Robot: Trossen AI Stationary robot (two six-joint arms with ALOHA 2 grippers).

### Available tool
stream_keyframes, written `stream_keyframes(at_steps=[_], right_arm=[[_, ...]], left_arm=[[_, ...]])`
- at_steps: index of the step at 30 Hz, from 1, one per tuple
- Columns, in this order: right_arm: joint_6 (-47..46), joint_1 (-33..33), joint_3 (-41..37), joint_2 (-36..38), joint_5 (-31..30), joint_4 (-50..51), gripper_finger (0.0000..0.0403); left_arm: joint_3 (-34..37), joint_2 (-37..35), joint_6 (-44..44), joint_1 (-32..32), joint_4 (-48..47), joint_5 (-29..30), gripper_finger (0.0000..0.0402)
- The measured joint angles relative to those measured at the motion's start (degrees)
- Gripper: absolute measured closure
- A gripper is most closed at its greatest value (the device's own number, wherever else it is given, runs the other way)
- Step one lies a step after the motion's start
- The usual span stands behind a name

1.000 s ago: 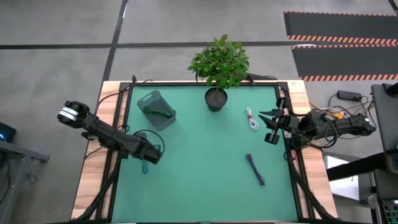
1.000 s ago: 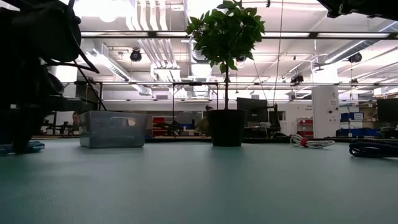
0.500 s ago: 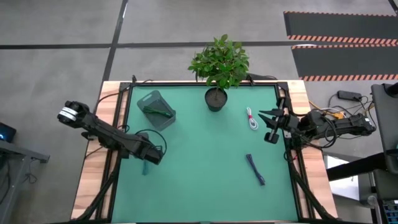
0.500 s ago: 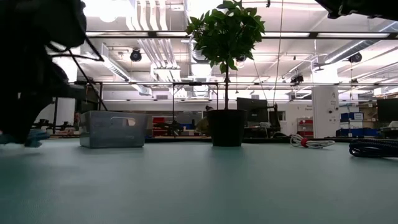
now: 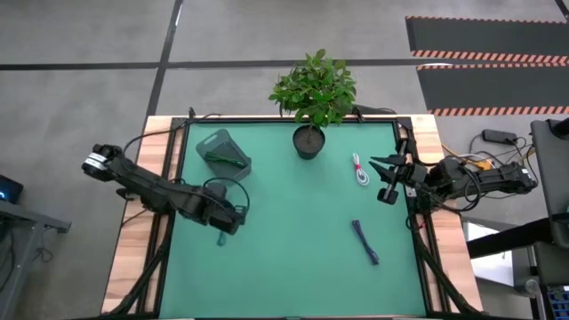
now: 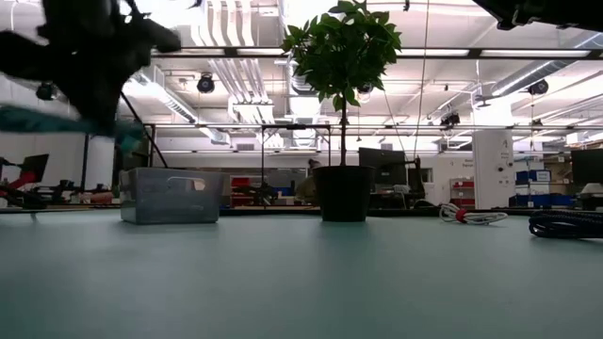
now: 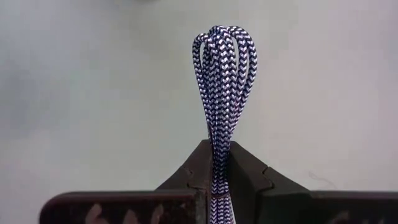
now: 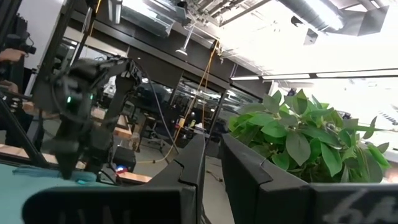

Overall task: Pick and place USB-C Cables
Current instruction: Put the blue charger cable into the gray bin

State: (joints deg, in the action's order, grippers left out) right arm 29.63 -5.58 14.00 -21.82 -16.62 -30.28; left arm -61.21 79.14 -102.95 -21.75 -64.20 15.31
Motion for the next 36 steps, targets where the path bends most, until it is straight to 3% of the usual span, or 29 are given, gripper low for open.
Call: stream_keyframes(at_steps=[5,10,22,29,34,36], right_arm=[[-0.05,0.0,0.0,0.0,0.0,-0.02,0.036],[-0.27,0.0,0.0,0.0,0.0,-0.02,0.036],[-0.44,0.0,0.0,0.02,0.0,-0.02,0.036],[-0.15,-0.01,0.0,0.02,0.0,-0.02,0.036],[0.02,0.0,0.0,0.02,-0.02,-0.02,0.036],[0.04,-0.01,0.0,0.02,0.0,-0.01,0.036]], left_arm=[[-5.39,-0.42,4.24,1.18,0.16,8.41,0.0388],[-7.98,-0.85,8.8,4.36,0.29,12.77,0.0385],[-8.18,-3.41,20.87,18.62,0.69,13.12,0.0383],[-7.96,-3.65,21.43,26.39,0.75,12.99,0.0382],[-7.87,-3.87,34.1,30.16,0.74,12.42,0.0382],[-7.85,-3.87,34.73,31.67,0.74,12.4,0.0382]])
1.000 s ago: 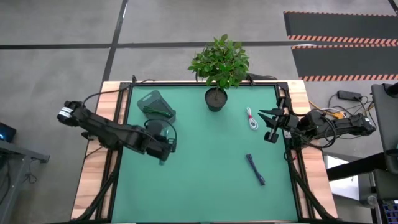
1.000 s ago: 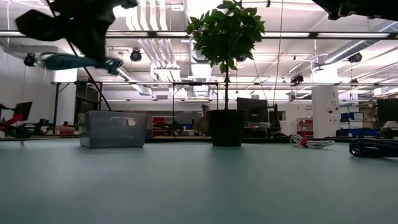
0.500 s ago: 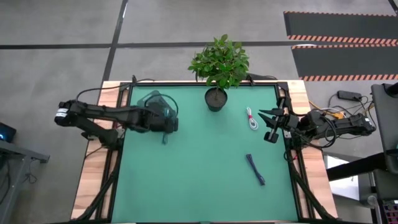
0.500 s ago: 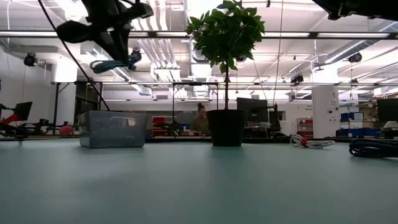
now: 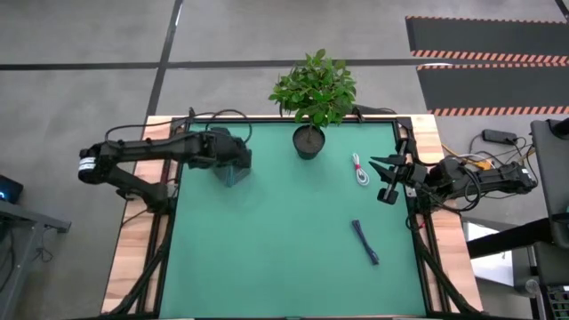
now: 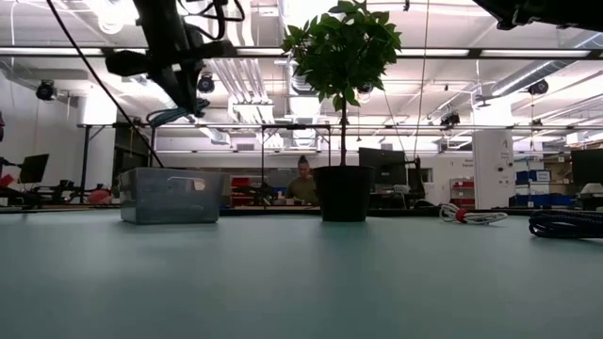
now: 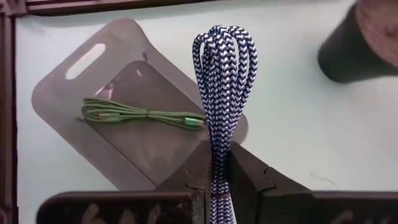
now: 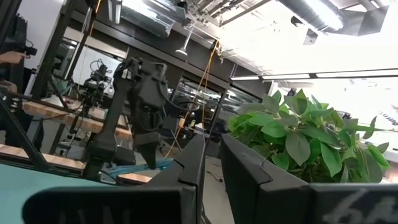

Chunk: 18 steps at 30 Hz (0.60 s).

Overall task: Pick and place USB-C Cables
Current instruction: Put the blue charger cable into the gray bin

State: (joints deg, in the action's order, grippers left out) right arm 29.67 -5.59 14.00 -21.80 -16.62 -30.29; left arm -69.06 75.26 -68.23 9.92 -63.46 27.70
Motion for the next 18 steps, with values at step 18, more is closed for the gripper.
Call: stream_keyframes(at_steps=[18], right_arm=[[0.36,0.01,0.0,0.0,-0.04,0.03,0.036]], left_arm=[[3.1,0.15,-1.97,14.91,3.51,-5.78,0.0382]])
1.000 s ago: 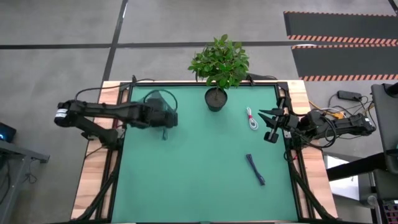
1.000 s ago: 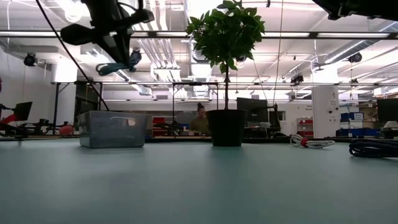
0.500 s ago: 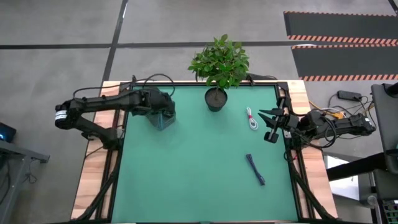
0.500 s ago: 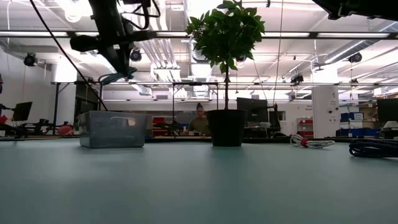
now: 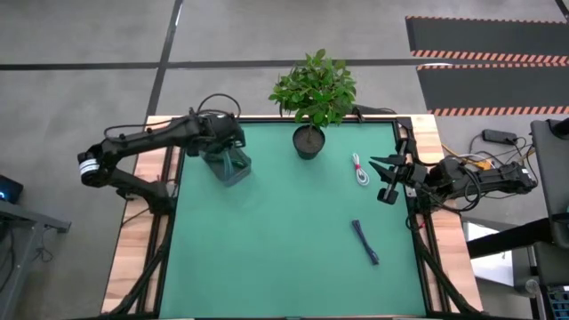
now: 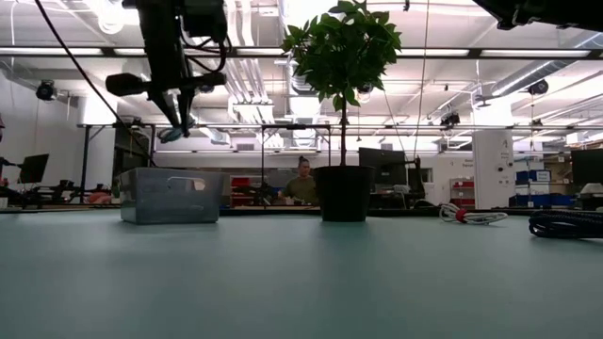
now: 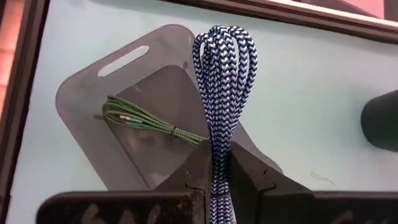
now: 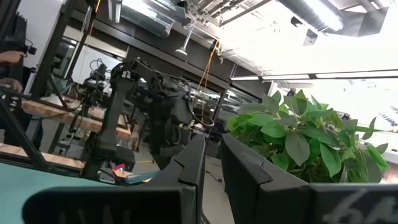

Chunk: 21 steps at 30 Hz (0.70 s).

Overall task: Pick and place USB-C Cables
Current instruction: Put the blue charger cable into the gray bin

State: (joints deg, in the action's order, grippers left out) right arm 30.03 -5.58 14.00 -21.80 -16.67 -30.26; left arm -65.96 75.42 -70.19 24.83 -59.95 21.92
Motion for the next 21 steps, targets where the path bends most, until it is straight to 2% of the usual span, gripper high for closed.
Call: stream_keyframes(at_steps=[11,21], right_arm=[[0.21,-0.02,0.02,0.0,0.0,0.02,0.036],[0.18,-0.02,0.01,0.0,-0.02,0.02,0.036]], left_arm=[[0.0,2.93,2.01,4.05,0.97,-0.55,0.0381],[0.0,6.76,4.96,4.81,0.99,-0.78,0.0381]])
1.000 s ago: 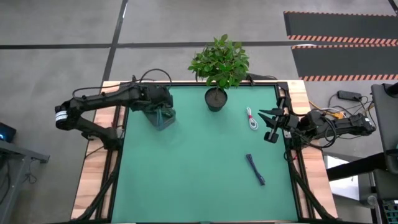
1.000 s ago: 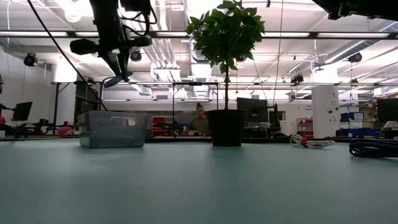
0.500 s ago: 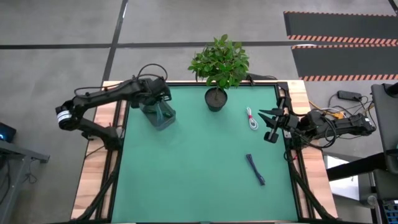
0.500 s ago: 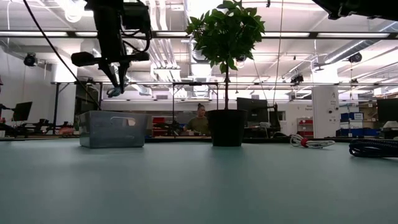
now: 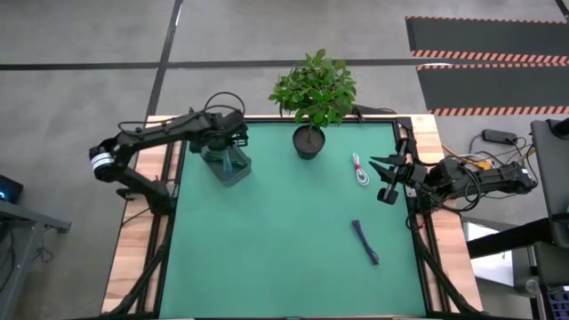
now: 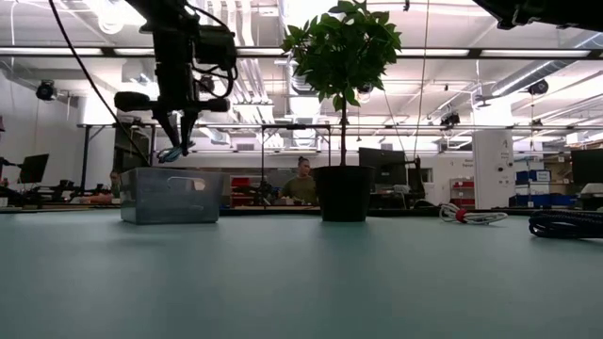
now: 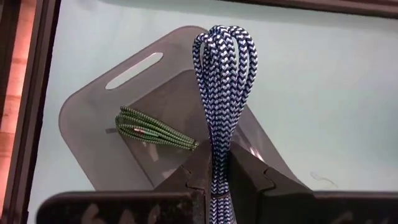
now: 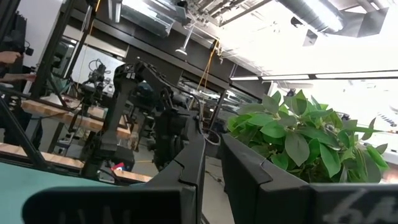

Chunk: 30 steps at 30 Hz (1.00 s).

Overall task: Pick and place USB-C Cables
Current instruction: Put the blue charger cable into the gray bin

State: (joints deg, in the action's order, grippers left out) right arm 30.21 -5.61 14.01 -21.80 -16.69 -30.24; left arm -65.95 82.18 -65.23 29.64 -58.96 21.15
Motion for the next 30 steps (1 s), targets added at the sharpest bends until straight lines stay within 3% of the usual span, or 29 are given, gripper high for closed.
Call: stream_keyframes(at_steps=[30], right_arm=[[0.49,0.0,0.01,0.0,-1.15,0.19,0.036]], left_arm=[[0.07,8.69,0.24,1.85,-0.11,0.0,0.0381]])
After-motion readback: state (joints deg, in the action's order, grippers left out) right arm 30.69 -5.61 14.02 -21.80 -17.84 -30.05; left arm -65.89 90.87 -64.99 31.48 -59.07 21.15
